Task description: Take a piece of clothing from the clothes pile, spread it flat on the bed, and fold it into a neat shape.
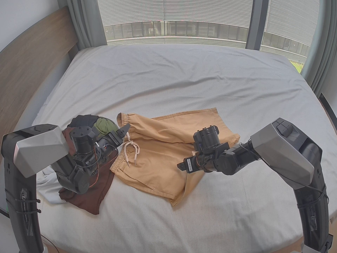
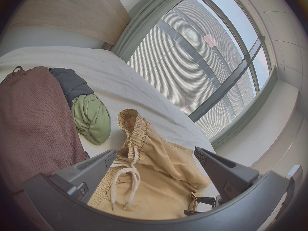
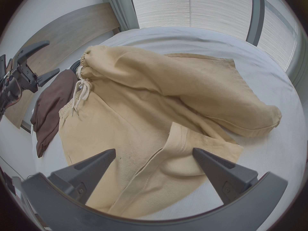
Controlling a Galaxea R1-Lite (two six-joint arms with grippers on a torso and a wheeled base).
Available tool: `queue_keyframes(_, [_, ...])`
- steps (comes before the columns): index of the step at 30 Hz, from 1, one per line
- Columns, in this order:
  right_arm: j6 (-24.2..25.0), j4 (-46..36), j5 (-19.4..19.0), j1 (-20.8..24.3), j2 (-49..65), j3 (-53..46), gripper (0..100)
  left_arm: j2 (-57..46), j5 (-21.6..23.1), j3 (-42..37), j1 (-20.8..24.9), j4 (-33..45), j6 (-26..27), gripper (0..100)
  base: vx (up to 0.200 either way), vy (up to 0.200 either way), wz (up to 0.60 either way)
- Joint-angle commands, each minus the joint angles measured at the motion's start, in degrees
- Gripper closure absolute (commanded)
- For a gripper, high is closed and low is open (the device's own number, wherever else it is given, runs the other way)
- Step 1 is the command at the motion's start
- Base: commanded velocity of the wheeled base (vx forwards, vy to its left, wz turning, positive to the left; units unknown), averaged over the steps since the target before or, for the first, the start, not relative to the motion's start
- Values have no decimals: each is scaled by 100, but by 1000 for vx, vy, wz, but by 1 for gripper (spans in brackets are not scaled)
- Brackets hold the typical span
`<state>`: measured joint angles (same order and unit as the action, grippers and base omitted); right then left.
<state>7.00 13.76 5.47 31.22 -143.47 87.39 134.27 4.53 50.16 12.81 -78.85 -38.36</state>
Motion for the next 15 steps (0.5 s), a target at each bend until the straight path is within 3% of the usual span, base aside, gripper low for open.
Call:
queue_keyframes(1, [3,4,15,-2,-76,6,0,-6,4,11,-7,1,-4,0,0,0,0])
queue_keyframes(6, [12,4,138,-2,-76,-3,0,-15,4,20,-16,1,-4,0,0,0,0])
queue_keyframes(7, [12,4,191,-2,-76,-3,100,-15,4,20,-16,1,-4,0,0,0,0])
queue_keyframes(15, [56,4,332,7,-32,-73,100,-6,4,28,-16,-16,-4,0,0,0,0])
